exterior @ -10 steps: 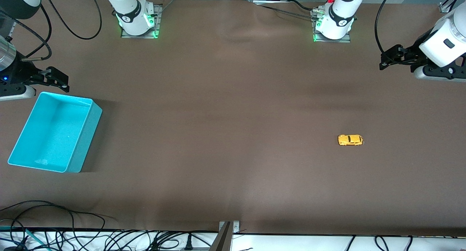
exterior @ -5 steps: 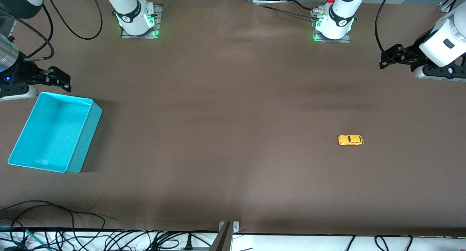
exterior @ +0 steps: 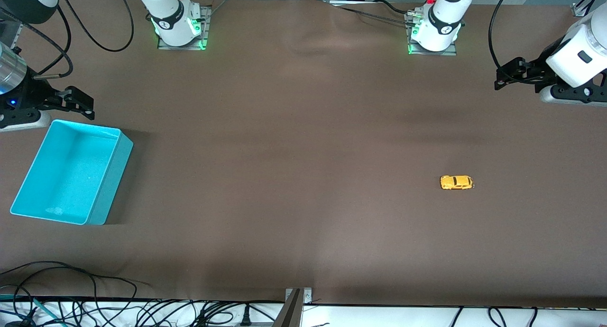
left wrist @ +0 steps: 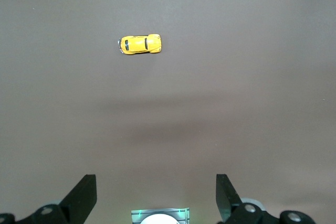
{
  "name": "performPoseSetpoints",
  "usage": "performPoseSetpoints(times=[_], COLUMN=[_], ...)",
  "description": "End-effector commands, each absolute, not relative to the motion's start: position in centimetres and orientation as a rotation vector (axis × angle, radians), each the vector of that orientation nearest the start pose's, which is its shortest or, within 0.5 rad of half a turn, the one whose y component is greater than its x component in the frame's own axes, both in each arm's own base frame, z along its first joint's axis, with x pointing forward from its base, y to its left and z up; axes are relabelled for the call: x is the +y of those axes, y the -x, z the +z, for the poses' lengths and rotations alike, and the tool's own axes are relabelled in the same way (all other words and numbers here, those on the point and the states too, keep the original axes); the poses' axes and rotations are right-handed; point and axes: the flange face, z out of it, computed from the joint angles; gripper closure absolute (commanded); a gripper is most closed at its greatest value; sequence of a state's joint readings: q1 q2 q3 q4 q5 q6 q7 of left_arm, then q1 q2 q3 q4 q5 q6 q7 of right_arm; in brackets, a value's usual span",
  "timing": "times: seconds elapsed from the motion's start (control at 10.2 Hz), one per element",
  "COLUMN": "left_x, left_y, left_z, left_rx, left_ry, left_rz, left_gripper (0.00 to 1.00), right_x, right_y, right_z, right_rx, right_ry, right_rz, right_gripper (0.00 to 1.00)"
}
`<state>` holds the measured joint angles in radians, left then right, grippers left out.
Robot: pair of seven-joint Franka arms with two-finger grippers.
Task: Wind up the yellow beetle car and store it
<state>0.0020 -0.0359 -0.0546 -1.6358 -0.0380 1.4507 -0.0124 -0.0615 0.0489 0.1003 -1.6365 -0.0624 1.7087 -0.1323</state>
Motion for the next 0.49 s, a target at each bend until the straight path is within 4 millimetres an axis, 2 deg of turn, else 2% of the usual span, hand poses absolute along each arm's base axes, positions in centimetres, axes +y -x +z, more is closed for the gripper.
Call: performPoseSetpoints(times=[0.0, 0.39], left_x=[-3.17, -2.42], left_y=[-52.88, -52.89], left_z=[61.17, 61.09], left_rx=[0.053, 0.048], left_ry=[3.184, 3.184], left_rz=[0.245, 0.249], left_gripper=[0.00, 0.00], right_x=[1.62, 1.37], right_y=[-58.11, -58.10], right_z=[58.29, 58.27], right_rx=[-0.300, -0.297], right_ry=[3.195, 3.194], right_rz=[-0.023, -0.020], right_gripper=[0.00, 0.00])
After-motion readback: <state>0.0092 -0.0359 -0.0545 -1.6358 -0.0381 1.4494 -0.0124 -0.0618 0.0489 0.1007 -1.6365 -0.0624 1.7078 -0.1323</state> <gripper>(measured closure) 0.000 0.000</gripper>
